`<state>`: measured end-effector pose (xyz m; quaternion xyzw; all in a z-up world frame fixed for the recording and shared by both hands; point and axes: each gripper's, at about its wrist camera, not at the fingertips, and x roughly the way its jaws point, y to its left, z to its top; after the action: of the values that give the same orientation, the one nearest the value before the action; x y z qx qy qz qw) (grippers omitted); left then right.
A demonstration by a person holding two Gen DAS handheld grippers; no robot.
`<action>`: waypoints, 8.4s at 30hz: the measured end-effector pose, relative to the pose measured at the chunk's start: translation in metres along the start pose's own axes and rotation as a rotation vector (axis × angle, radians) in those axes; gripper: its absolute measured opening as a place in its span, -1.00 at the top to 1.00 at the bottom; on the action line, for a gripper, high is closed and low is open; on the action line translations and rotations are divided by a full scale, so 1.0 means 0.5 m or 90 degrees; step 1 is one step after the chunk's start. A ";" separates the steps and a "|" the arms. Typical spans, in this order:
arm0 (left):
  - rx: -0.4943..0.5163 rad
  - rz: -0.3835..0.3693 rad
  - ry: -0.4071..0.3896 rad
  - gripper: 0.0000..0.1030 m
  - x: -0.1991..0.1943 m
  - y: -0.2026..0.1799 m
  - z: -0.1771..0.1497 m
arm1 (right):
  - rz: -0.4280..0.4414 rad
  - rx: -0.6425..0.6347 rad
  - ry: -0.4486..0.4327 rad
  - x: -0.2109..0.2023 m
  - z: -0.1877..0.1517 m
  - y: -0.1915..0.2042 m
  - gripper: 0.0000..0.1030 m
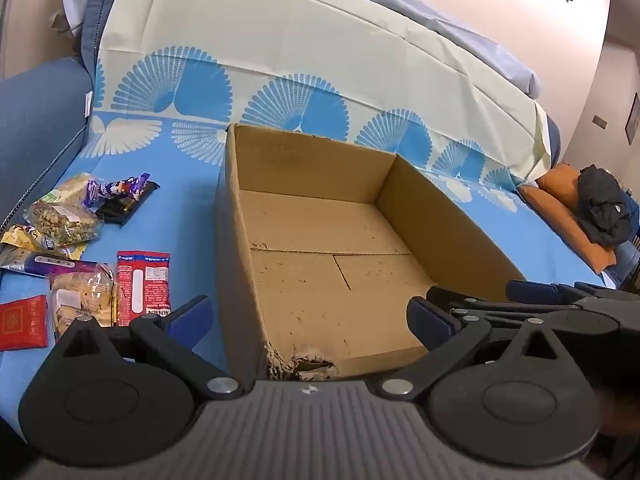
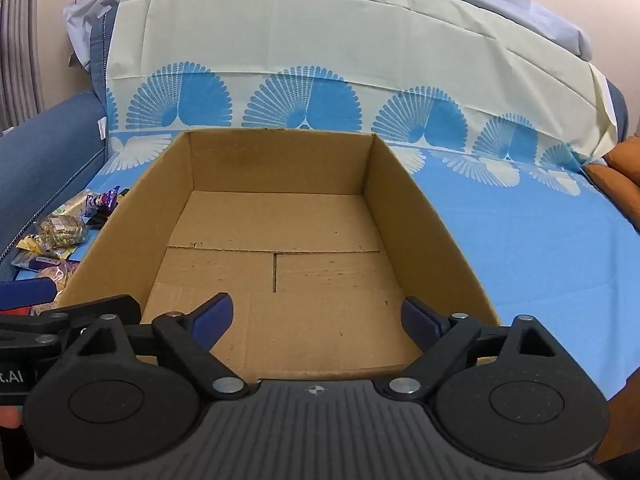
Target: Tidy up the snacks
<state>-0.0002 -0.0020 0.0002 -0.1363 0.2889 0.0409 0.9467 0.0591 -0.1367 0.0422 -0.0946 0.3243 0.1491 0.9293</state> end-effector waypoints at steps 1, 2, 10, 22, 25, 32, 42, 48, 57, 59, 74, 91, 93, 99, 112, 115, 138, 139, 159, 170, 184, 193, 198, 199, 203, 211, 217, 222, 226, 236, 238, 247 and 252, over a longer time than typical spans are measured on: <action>0.002 0.000 -0.001 -0.99 -0.001 -0.002 -0.001 | -0.002 -0.001 -0.001 0.000 0.000 -0.001 -0.76; 0.005 -0.001 -0.002 -0.99 -0.001 -0.003 -0.001 | -0.004 -0.002 -0.002 0.000 0.000 -0.002 -0.76; 0.008 -0.004 -0.005 -0.99 -0.004 -0.008 0.000 | -0.019 -0.003 -0.019 -0.008 -0.004 0.003 -0.70; 0.019 -0.007 0.003 -0.99 0.003 -0.006 -0.005 | -0.023 -0.001 -0.014 -0.004 -0.004 0.004 -0.70; 0.018 -0.005 0.010 -0.99 0.003 -0.005 -0.005 | -0.023 -0.002 -0.014 -0.004 -0.004 0.004 -0.70; 0.015 -0.012 0.002 -0.99 0.003 -0.003 -0.006 | -0.022 -0.003 -0.021 -0.004 -0.005 0.003 -0.70; 0.009 -0.018 0.004 -0.99 0.003 -0.001 -0.012 | -0.030 -0.017 -0.026 -0.007 -0.004 0.005 -0.70; -0.002 -0.037 -0.007 -0.99 -0.006 -0.003 -0.014 | -0.025 -0.012 -0.035 -0.012 -0.007 0.001 -0.66; 0.015 -0.045 -0.032 -0.47 -0.021 0.008 -0.016 | 0.004 0.000 -0.040 -0.016 0.004 0.006 -0.15; 0.008 -0.044 -0.026 -0.19 -0.028 0.020 -0.012 | 0.013 0.003 -0.042 -0.019 0.008 0.013 -0.09; 0.096 0.023 0.061 0.56 -0.069 0.300 0.038 | 0.226 -0.071 -0.112 -0.077 -0.002 0.189 -0.07; 0.118 0.219 0.199 -0.30 0.030 0.406 0.001 | 0.296 -0.283 -0.008 0.004 -0.102 0.437 -0.08; 0.190 0.241 0.212 -0.41 0.047 0.389 -0.005 | 0.295 -0.291 0.008 0.029 -0.105 0.441 -0.08; 0.312 0.233 0.234 -0.74 0.090 0.381 -0.031 | 0.306 -0.312 0.049 0.068 -0.114 0.452 -0.08; 0.128 0.163 0.218 -0.09 0.095 0.425 0.021 | 0.345 -0.274 0.103 0.095 -0.111 0.444 0.24; -0.009 0.129 0.205 -0.06 0.073 0.460 0.031 | 0.346 -0.284 0.093 0.085 -0.113 0.448 0.46; -0.011 0.131 0.230 -0.53 0.044 0.400 -0.011 | 0.335 -0.197 0.115 0.088 -0.117 0.418 0.13; -0.002 0.135 0.238 -0.53 0.047 0.396 -0.013 | 0.333 -0.200 0.114 0.087 -0.118 0.420 0.13; 0.006 0.132 0.222 0.07 0.032 0.379 -0.018 | 0.314 -0.198 0.079 0.063 -0.110 0.415 0.65; -0.055 0.102 0.243 0.06 0.028 0.396 -0.021 | 0.311 -0.207 0.098 0.073 -0.123 0.418 0.63; 0.003 0.114 0.254 -0.11 0.038 0.371 -0.028 | 0.299 -0.223 0.106 0.072 -0.131 0.419 0.54; 0.019 0.126 0.238 0.10 0.033 0.364 -0.029 | 0.293 -0.235 0.092 0.065 -0.129 0.420 0.65; -0.024 0.102 0.189 0.13 0.006 0.380 -0.018 | 0.298 -0.213 0.060 0.046 -0.111 0.408 0.65; -0.030 0.097 0.175 0.13 -0.002 0.381 -0.016 | 0.300 -0.206 0.053 0.040 -0.105 0.405 0.65; -0.043 0.079 0.124 0.13 -0.028 0.382 -0.008 | 0.310 -0.180 0.007 0.007 -0.079 0.386 0.65; -0.066 0.053 0.037 0.13 -0.076 0.381 0.001 | 0.327 -0.132 -0.059 -0.045 -0.028 0.341 0.65; -0.069 0.037 -0.001 0.13 -0.100 0.374 0.005 | 0.329 -0.092 -0.090 -0.064 0.001 0.288 0.65; -0.091 0.026 -0.006 0.13 -0.111 0.360 0.012 | 0.316 -0.043 -0.113 -0.066 0.025 0.230 0.65; -0.126 0.015 -0.003 0.13 -0.112 0.346 0.018 | 0.299 -0.014 -0.125 -0.062 0.036 0.192 0.65; -0.099 -0.022 -0.005 0.13 -0.105 0.232 0.073 | 0.248 0.066 -0.150 -0.055 0.050 0.093 0.65; -0.091 -0.034 -0.013 0.13 -0.103 0.205 0.087 | 0.233 0.096 -0.150 -0.050 0.056 0.066 0.65; -0.071 -0.099 -0.041 0.13 -0.073 0.078 0.163 | 0.119 0.186 -0.175 -0.042 0.064 -0.050 0.65; -0.071 -0.123 -0.046 0.13 -0.043 0.017 0.200 | 0.085 0.216 -0.170 -0.031 0.059 -0.088 0.65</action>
<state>0.0342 0.0345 0.0901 -0.2141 0.2370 -0.0301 0.9471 0.0793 -0.1735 0.0781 0.1053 0.2245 0.1650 0.9546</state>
